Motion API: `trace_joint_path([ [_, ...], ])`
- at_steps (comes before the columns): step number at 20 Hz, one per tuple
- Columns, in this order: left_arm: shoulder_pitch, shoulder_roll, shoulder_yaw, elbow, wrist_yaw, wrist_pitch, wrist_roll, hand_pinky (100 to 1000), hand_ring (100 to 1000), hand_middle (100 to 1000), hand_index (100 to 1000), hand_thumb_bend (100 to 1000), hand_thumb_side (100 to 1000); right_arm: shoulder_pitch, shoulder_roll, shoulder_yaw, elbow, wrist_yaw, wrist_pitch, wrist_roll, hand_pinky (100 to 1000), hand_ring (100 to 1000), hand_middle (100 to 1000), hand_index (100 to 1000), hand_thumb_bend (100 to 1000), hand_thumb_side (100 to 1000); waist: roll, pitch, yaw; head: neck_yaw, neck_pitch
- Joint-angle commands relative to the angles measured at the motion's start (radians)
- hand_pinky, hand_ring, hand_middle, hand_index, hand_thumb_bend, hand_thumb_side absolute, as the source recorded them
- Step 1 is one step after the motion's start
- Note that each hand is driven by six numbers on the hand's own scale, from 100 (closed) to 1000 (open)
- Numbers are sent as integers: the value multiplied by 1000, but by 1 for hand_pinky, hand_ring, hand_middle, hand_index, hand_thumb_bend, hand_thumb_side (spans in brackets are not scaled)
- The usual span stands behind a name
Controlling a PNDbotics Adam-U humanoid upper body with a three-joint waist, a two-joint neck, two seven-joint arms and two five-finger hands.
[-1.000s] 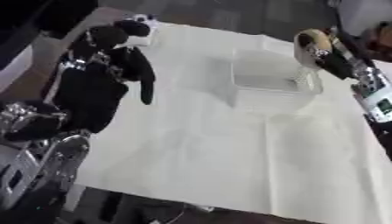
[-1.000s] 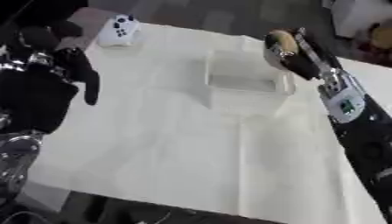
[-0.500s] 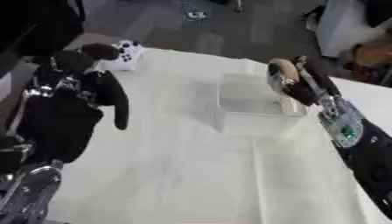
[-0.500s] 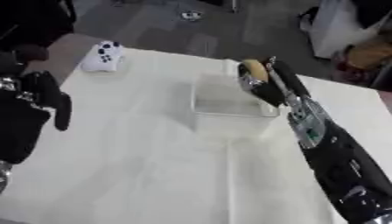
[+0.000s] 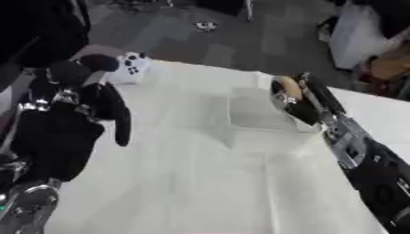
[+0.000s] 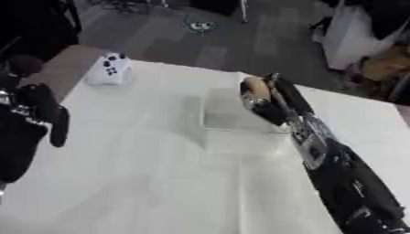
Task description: Pick up objects on the table and place them in the box.
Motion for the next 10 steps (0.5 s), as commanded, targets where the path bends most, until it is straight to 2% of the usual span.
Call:
trace_joint_path([
  [1, -19, 8, 9, -18, 8, 4, -4, 344, 559, 764, 756, 708, 753, -25, -10, -4, 8, 41, 6, 87, 445, 627, 768, 823, 442, 1000, 6, -19, 2, -6, -14],
  [2, -20, 8, 9, -18, 9, 4, -6, 344, 559, 764, 756, 708, 752, -25, -9, -9, 6, 43, 8, 110, 537, 682, 800, 841, 457, 1000, 6, -20, 2, -5, -16],
  [4, -21, 9, 8, -18, 11, 5, -9, 345, 559, 764, 756, 709, 751, -22, -10, -15, -1, 37, 5, 138, 613, 726, 825, 863, 489, 1000, 5, -21, 2, -3, -16],
  [10, -19, 11, 9, -18, 13, 6, -14, 344, 559, 764, 755, 706, 753, -10, -13, -18, -10, 10, 3, 155, 637, 722, 835, 865, 511, 1000, 6, -24, 0, 4, -18],
])
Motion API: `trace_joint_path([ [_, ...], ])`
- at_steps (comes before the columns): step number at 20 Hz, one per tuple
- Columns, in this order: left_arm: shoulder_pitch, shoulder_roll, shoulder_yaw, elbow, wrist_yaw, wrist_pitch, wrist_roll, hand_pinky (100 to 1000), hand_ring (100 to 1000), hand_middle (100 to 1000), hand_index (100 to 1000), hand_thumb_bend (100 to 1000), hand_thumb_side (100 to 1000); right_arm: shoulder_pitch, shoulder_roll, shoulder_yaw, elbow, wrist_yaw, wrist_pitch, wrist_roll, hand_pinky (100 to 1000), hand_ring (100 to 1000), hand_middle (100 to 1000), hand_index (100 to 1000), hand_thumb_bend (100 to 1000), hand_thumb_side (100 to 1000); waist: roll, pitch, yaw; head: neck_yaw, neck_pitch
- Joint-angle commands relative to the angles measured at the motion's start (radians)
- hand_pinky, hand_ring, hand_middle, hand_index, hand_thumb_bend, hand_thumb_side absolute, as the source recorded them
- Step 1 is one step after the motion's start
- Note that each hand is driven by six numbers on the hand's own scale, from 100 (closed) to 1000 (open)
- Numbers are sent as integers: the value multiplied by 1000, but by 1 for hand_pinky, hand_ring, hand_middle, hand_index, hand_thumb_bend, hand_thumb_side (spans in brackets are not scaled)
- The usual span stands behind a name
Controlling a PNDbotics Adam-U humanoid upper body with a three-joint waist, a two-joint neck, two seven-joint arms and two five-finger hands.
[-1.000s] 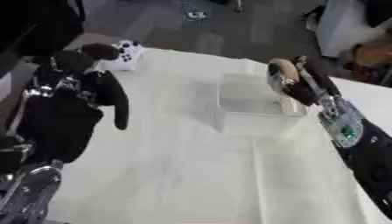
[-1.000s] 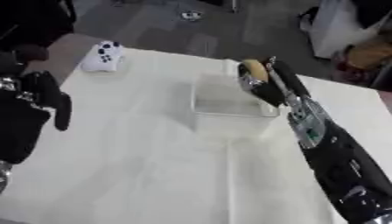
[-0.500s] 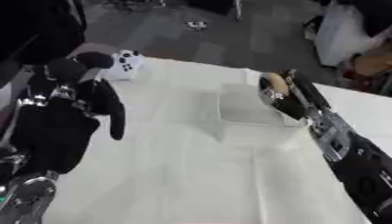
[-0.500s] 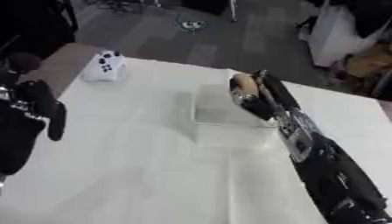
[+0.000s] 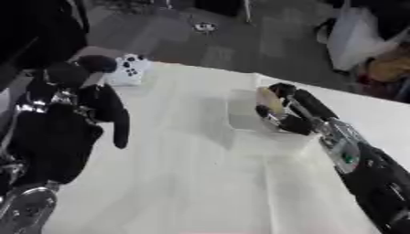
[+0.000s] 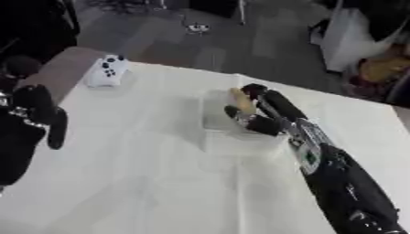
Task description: Pick up objects on the table and place them in the box.
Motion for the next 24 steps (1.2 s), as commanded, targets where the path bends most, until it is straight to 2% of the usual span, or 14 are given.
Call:
trace_joint_path([
  [1, -10, 13, 9, -18, 5, 0, -5, 344, 559, 764, 755, 716, 775, -10, -15, -6, -25, -18, -3, 6, 637, 724, 835, 865, 496, 1000, 8, -24, -2, 6, -15],
  [3, -7, 14, 8, -18, 3, 1, -6, 343, 559, 765, 755, 704, 756, -6, -19, -2, -33, -27, -6, 7, 643, 724, 837, 867, 514, 1000, 8, -25, -4, 6, -15],
  [6, -2, 15, 10, -18, 0, 0, -5, 345, 559, 765, 755, 706, 753, 29, -33, 0, -89, -98, -17, -4, 579, 660, 828, 855, 501, 1000, 9, -29, -8, 11, -9],
  [8, 6, 19, 14, -18, -2, -2, 0, 344, 559, 765, 755, 704, 755, 109, -64, 14, -213, -255, -30, -24, 484, 595, 786, 832, 485, 1000, 8, -34, -16, 30, -2],
  [10, 16, 30, 18, -18, -7, -6, 5, 343, 559, 765, 755, 698, 755, 235, -106, 36, -392, -472, -19, -50, 285, 495, 713, 784, 437, 1000, 6, -39, -26, 63, 6],
  [12, 28, 41, 21, -18, -16, -12, 8, 339, 558, 765, 755, 687, 766, 368, -140, 50, -583, -689, -3, -84, 219, 456, 664, 751, 400, 1000, 9, -40, -33, 95, 3],
  [13, 35, 45, 22, -18, -23, -15, 9, 337, 558, 765, 755, 683, 769, 428, -153, 47, -677, -773, 1, -107, 196, 430, 631, 724, 444, 1000, 12, -41, -37, 108, 0],
  [14, 44, 48, 22, -18, -30, -18, 10, 337, 558, 766, 755, 678, 774, 483, -162, 40, -765, -841, 1, -134, 179, 408, 603, 700, 333, 1000, 16, -42, -43, 118, -4],
  [15, 52, 50, 22, -18, -37, -21, 10, 335, 558, 766, 755, 672, 779, 529, -167, 32, -843, -892, 2, -160, 159, 388, 582, 678, 290, 1000, 19, -44, -49, 123, -9],
  [16, 58, 51, 22, -18, -43, -23, 10, 335, 558, 766, 755, 673, 778, 563, -171, 28, -904, -928, 8, -179, 164, 392, 587, 684, 294, 1000, 21, -45, -53, 126, -11],
  [17, 70, 54, 20, -18, -50, -25, 10, 331, 558, 767, 753, 661, 791, 595, -156, 7, -975, -960, 1, -212, 100, 234, 491, 598, 180, 1000, 27, -49, -64, 117, -24],
  [19, 97, 60, 19, -18, -70, -29, 6, 327, 556, 764, 743, 642, 806, 649, -119, -39, -1132, -997, -14, -305, 100, 123, 382, 503, 100, 1000, 37, -57, -85, 99, -54],
  [22, 154, 65, 14, -18, -105, -32, -8, 318, 550, 758, 729, 611, 829, 672, -65, -80, -1313, -965, -27, -412, 100, 114, 324, 460, 100, 1000, 52, -84, -126, 90, -82],
  [24, 181, 68, 12, -18, -121, -36, -11, 317, 550, 759, 728, 606, 832, 666, -39, -92, -1350, -926, -73, -464, 100, 119, 306, 443, 100, 1000, 58, -96, -144, 82, -102],
])
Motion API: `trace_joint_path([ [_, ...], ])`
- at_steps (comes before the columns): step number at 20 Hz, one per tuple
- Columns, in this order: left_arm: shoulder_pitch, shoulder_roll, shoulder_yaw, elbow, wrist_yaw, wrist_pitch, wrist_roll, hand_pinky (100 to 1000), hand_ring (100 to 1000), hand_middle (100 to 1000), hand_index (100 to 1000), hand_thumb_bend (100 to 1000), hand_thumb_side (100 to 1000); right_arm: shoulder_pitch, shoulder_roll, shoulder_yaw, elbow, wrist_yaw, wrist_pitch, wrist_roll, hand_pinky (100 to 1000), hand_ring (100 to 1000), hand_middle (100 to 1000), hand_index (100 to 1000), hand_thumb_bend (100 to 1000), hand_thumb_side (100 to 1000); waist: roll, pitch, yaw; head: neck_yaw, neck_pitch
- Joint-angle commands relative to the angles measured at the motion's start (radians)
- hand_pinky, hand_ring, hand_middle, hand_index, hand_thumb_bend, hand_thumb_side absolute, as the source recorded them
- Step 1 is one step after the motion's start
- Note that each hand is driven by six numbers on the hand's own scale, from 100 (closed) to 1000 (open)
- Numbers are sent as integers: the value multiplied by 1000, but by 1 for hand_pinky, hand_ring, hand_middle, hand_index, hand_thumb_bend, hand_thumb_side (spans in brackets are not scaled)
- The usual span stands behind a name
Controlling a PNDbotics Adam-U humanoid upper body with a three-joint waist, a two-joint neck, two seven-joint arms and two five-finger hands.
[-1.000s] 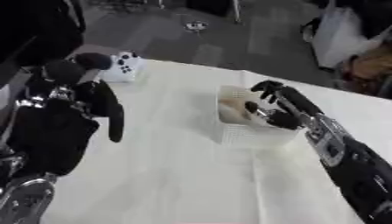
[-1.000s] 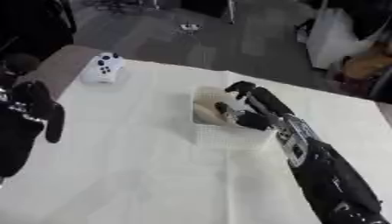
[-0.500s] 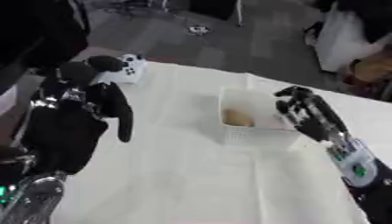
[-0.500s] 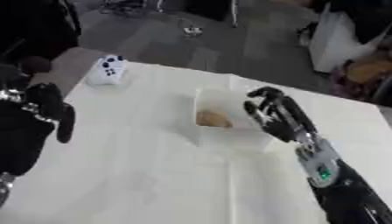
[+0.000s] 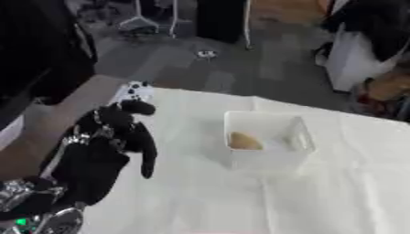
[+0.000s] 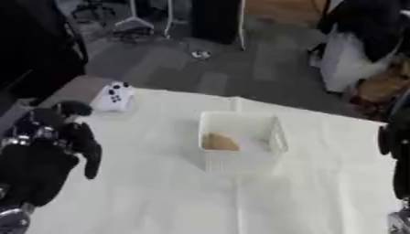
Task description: Pick up objects on the table and place them in the box.
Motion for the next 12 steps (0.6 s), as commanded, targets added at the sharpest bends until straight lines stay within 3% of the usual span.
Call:
trace_joint_path([
  [1, 15, 30, 0, -18, -29, -10, -8, 316, 550, 759, 728, 604, 832, -18, 27, -28, -92, 45, -71, -85, 100, 128, 299, 435, 100, 1000, 9, -17, -9, -21, -46],
  [4, 30, 32, -1, -18, -44, -17, -7, 314, 550, 760, 728, 598, 841, -31, 47, -17, -97, 66, -169, -122, 100, 150, 289, 425, 100, 1000, 13, -19, -22, -23, -83],
  [6, 36, 32, -3, -18, -53, -17, -6, 313, 550, 760, 728, 596, 846, -33, 53, -21, -97, 83, -207, -133, 100, 163, 290, 425, 100, 1000, 15, -19, -28, -20, -98],
  [9, 38, 30, -5, -18, -60, -15, -3, 313, 550, 760, 729, 597, 847, -31, 57, -24, -97, 107, -232, -149, 100, 169, 292, 427, 100, 1000, 14, -18, -29, -22, -110],
  [12, 37, 30, -6, -18, -62, -15, 0, 313, 550, 760, 729, 597, 846, -26, 58, -22, -97, 132, -219, -145, 100, 163, 303, 436, 100, 1000, 13, -17, -29, -18, -110],
])
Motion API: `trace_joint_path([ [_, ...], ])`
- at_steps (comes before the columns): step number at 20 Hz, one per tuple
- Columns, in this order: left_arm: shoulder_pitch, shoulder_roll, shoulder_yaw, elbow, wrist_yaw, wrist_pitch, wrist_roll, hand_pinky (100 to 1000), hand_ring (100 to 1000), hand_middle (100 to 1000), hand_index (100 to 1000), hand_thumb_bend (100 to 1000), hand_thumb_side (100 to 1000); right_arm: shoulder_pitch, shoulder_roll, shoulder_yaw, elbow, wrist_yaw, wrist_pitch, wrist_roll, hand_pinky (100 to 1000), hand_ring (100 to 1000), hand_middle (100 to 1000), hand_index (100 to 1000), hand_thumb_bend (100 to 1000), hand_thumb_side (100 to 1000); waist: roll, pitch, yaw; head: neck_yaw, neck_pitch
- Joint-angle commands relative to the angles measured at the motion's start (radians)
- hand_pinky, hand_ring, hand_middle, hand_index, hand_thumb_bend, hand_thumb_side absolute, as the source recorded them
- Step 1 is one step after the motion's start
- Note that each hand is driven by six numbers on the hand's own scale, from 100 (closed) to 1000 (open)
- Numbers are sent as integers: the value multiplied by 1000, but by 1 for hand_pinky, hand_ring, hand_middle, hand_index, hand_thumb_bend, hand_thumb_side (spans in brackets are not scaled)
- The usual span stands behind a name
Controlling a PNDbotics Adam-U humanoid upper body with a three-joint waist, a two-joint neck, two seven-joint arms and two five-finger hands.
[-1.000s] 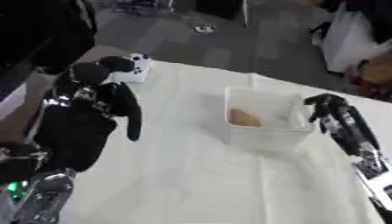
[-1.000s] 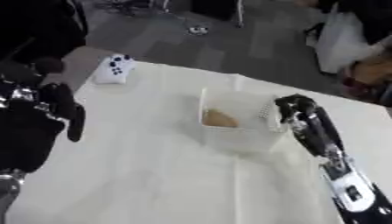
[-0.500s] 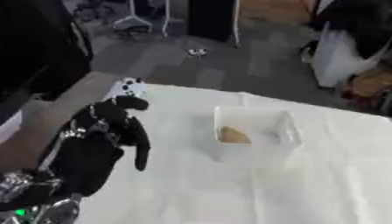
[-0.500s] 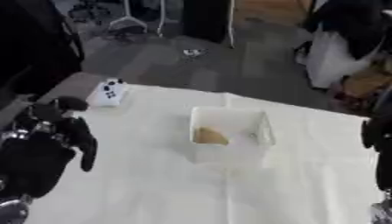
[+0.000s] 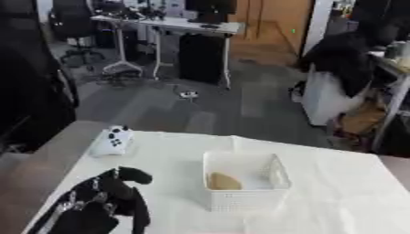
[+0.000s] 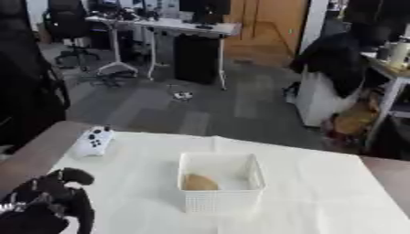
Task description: Pick up objects on the table and place them in the box.
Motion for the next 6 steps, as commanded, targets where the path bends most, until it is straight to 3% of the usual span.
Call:
trace_joint_path([
  [1, -9, 24, 0, -18, -7, -3, 3, 313, 550, 760, 729, 597, 845, -7, -5, -8, -19, 25, -15, -21, 100, 161, 303, 435, 100, 1000, 4, -14, -2, -3, -12],
  [6, -12, 25, 1, -18, -4, -4, 4, 314, 550, 760, 729, 597, 841, -8, -4, -4, -19, 35, 0, -8, 100, 164, 300, 433, 100, 1000, 4, -16, -1, -3, 2],
])
